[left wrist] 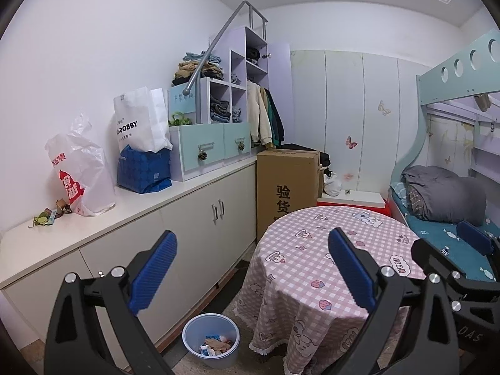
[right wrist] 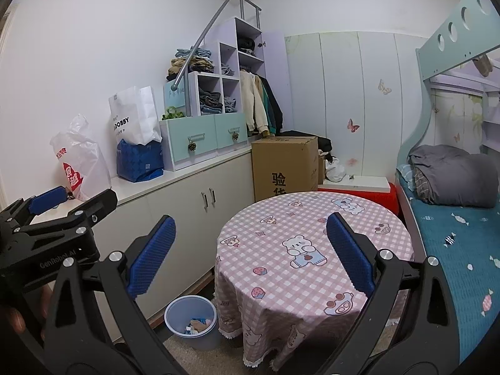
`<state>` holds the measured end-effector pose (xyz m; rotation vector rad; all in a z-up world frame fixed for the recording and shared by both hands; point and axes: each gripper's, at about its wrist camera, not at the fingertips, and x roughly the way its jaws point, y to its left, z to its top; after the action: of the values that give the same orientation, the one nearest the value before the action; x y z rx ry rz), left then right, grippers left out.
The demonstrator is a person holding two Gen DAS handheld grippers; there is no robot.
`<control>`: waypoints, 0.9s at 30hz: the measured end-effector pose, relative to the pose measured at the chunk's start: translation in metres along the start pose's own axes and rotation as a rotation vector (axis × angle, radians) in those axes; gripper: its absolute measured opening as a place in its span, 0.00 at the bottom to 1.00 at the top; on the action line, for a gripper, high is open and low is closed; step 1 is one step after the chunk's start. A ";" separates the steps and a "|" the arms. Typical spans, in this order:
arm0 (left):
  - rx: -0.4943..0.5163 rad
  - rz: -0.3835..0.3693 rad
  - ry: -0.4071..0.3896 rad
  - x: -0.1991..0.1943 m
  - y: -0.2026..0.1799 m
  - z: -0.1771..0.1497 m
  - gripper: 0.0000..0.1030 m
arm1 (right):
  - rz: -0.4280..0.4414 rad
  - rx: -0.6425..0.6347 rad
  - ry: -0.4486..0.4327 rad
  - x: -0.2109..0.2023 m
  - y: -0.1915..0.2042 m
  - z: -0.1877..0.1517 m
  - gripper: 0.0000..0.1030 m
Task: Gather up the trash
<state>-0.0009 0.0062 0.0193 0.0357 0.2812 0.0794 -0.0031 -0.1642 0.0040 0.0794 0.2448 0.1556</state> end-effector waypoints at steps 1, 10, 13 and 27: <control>0.002 0.002 -0.001 0.000 -0.001 0.000 0.93 | 0.001 0.001 0.001 0.000 0.000 0.000 0.92; 0.001 -0.003 0.002 0.000 -0.002 0.000 0.93 | 0.002 0.001 0.000 -0.001 0.001 -0.001 0.92; 0.004 -0.004 0.002 -0.001 -0.001 0.000 0.93 | 0.003 -0.002 0.002 -0.001 0.001 -0.001 0.92; 0.004 -0.007 0.000 -0.001 0.000 0.000 0.93 | 0.001 -0.002 0.002 -0.001 0.003 -0.002 0.92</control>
<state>-0.0016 0.0063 0.0197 0.0387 0.2814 0.0718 -0.0051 -0.1617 0.0030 0.0778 0.2463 0.1567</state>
